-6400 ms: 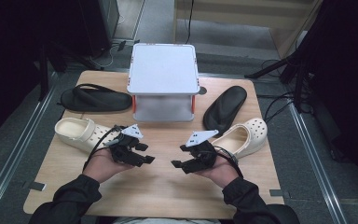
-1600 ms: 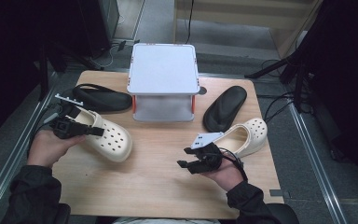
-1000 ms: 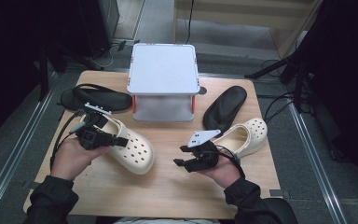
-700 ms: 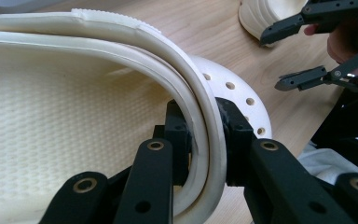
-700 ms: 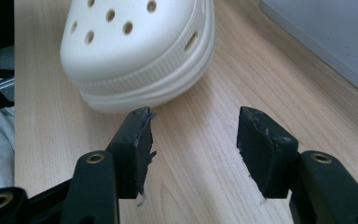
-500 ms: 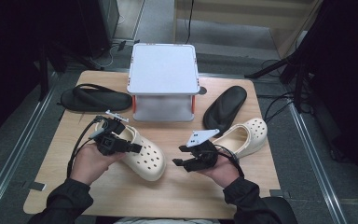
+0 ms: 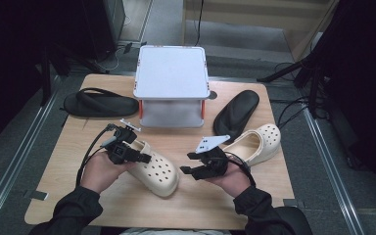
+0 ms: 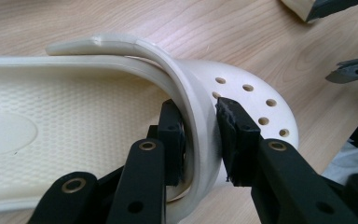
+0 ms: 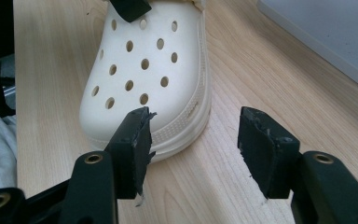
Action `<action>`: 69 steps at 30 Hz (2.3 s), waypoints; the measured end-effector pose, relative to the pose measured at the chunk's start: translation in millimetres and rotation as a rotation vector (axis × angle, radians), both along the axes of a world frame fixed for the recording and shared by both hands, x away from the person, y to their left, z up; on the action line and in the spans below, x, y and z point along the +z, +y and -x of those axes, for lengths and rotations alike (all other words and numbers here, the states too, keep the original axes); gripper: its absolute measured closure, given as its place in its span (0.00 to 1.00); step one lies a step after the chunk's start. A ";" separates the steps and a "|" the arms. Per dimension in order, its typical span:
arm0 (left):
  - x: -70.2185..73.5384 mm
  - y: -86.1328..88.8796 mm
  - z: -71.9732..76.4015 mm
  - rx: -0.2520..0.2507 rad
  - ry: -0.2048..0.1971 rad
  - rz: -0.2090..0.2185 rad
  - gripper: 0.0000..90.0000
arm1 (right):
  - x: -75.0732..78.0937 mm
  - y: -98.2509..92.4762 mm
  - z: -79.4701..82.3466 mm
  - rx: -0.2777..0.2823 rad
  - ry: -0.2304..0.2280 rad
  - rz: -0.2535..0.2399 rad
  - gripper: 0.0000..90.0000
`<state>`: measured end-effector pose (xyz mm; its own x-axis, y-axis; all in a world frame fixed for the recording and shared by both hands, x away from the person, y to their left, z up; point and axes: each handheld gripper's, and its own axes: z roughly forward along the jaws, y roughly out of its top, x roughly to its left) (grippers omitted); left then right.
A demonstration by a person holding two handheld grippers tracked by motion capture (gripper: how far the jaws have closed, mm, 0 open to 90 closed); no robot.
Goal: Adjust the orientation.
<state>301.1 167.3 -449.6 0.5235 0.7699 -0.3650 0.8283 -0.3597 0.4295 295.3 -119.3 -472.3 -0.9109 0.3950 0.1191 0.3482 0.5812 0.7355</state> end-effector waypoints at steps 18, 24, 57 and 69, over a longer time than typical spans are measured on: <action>33.3 19.8 1.2 -0.049 -0.099 0.005 0.78 | 6.1 10.6 18.2 -0.031 0.042 -0.068 0.58; 28.4 36.4 -18.2 -0.050 -0.103 0.008 0.93 | 5.7 15.7 29.8 -0.036 0.050 -0.073 0.67; -19.6 61.5 -93.0 -0.163 -0.150 -0.026 1.00 | -24.4 64.4 73.8 -0.001 0.115 -0.029 1.00; -35.3 57.5 -98.9 -0.181 -0.121 -0.063 1.00 | -39.8 73.8 76.7 0.008 0.152 0.012 1.00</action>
